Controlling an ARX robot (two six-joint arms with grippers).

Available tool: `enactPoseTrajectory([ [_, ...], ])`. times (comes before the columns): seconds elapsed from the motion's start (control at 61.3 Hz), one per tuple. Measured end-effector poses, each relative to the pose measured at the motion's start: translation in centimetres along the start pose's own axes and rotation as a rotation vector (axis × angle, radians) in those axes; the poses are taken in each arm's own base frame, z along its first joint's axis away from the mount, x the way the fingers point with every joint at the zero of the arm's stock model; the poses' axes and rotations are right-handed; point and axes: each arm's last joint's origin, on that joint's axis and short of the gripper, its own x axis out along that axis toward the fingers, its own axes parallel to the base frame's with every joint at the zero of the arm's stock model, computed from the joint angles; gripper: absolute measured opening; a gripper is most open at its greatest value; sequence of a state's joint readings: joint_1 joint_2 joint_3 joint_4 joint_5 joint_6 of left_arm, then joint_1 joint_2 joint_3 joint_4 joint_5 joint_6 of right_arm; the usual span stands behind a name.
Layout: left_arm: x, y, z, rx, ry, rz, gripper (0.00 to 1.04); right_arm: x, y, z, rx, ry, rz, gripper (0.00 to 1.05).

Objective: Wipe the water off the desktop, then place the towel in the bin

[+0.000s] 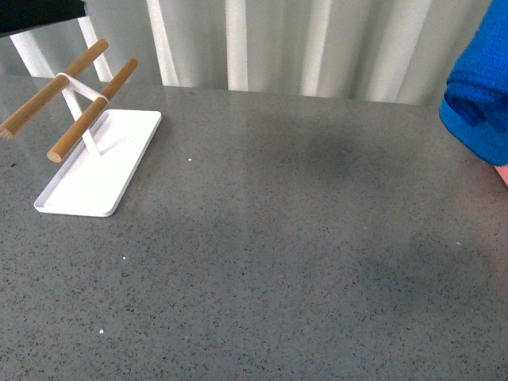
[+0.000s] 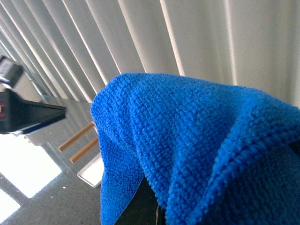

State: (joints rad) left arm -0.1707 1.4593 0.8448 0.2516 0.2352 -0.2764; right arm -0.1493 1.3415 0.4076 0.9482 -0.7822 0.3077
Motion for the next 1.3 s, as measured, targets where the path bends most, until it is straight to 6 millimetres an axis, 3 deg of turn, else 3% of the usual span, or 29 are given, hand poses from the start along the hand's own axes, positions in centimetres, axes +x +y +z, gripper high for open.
enactPoseTrajectory([
  [0.261,-10.0,3.2,-3.6,0.094,-0.030,-0.025,0.98,-1.4,-2.0,-1.7,-0.017,0.097,-0.168,0.05],
  [0.424,-14.3,4.8,-6.7,0.046,-0.016,0.011,0.98,-1.5,-2.2,-1.9,-0.030,0.107,-0.181,0.05],
  [0.554,-15.8,5.1,-8.8,0.219,-0.319,0.295,0.78,-1.4,-2.2,-2.0,-0.039,0.113,-0.189,0.05],
  [0.62,-16.2,4.8,-9.6,0.254,-0.406,0.348,0.65,-1.4,-2.2,-2.0,-0.043,0.118,-0.195,0.05],
  [0.962,-16.5,3.5,-11.9,0.270,-0.419,0.350,0.03,-1.5,-2.5,-2.5,-0.062,0.151,-0.210,0.05],
  [1.304,-16.5,2.4,-13.0,0.281,-0.442,0.344,0.03,-1.6,-2.5,-3.1,-0.083,0.182,-0.221,0.05],
])
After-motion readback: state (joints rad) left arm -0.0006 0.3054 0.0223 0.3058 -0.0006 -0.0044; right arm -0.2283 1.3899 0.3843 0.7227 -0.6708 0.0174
